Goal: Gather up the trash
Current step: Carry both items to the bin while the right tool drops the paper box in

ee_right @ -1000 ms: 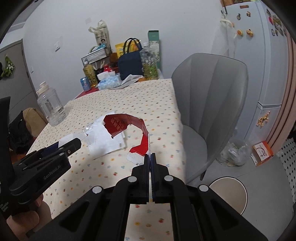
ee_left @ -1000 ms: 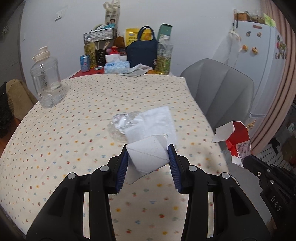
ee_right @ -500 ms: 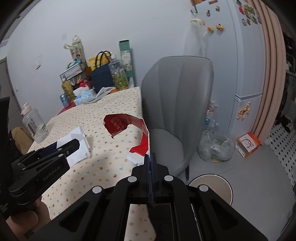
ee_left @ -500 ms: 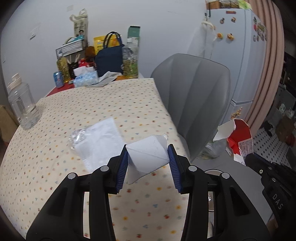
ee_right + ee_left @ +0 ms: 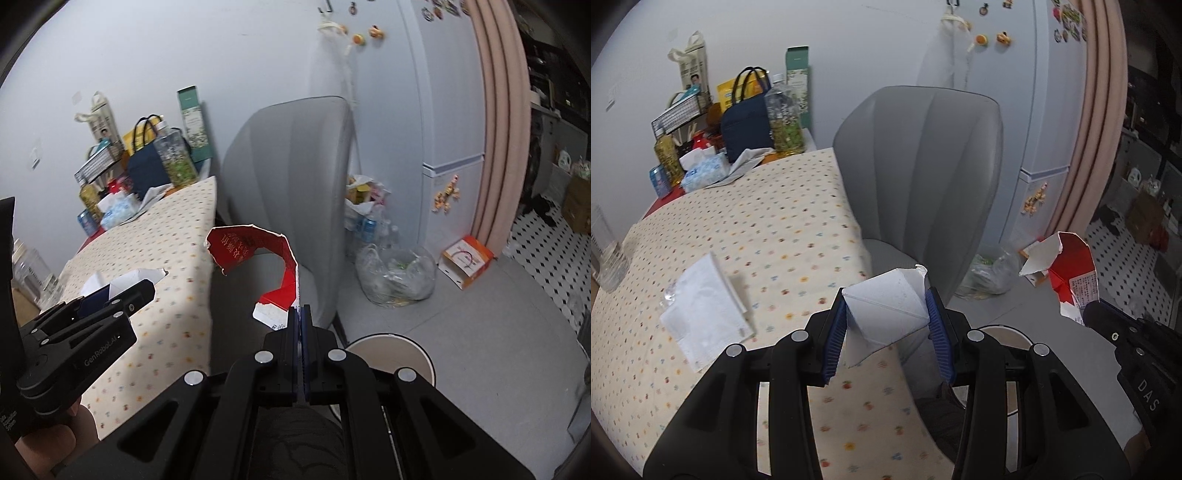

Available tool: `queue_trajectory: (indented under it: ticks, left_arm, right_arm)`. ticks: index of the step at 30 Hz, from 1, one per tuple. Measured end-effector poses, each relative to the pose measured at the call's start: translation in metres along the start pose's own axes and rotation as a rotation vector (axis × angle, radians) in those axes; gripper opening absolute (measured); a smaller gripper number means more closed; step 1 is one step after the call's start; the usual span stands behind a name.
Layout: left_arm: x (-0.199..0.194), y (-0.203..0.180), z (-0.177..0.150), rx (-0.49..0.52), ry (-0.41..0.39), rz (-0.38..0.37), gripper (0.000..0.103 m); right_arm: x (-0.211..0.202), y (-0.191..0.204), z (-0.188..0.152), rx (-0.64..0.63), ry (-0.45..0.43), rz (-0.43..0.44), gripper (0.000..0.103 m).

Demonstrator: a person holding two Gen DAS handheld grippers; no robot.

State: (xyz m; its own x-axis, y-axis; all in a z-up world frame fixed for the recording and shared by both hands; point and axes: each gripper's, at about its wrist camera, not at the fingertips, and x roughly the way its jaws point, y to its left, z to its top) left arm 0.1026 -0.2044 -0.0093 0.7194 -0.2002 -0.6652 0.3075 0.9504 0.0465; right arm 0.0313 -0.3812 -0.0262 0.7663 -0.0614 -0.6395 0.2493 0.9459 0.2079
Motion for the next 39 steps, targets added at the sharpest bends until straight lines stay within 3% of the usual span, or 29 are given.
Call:
queue_trajectory:
  ticks: [18,31,33,34,39]
  left_arm:
    - [0.048,-0.082,0.008,0.121,0.067,-0.053,0.042]
    - [0.072,-0.103,0.009,0.145,0.103,-0.064,0.042]
    - [0.074,-0.106,0.007,0.149,0.110,-0.065,0.042]
    - [0.074,-0.108,0.006,0.151,0.112,-0.065,0.042]
    - [0.075,-0.117,0.004,0.168,0.120,-0.073,0.042]
  right_arm:
    - [0.028,-0.082,-0.002,0.123,0.044,-0.109,0.003]
    - [0.061,-0.119,-0.008,0.194,0.083,-0.160,0.007]
    - [0.065,-0.126,-0.010,0.206,0.093,-0.170,0.028]
    - [0.065,-0.129,-0.011,0.220,0.090,-0.175,0.052]
    - [0.063,-0.142,-0.018,0.247,0.090,-0.189,0.053]
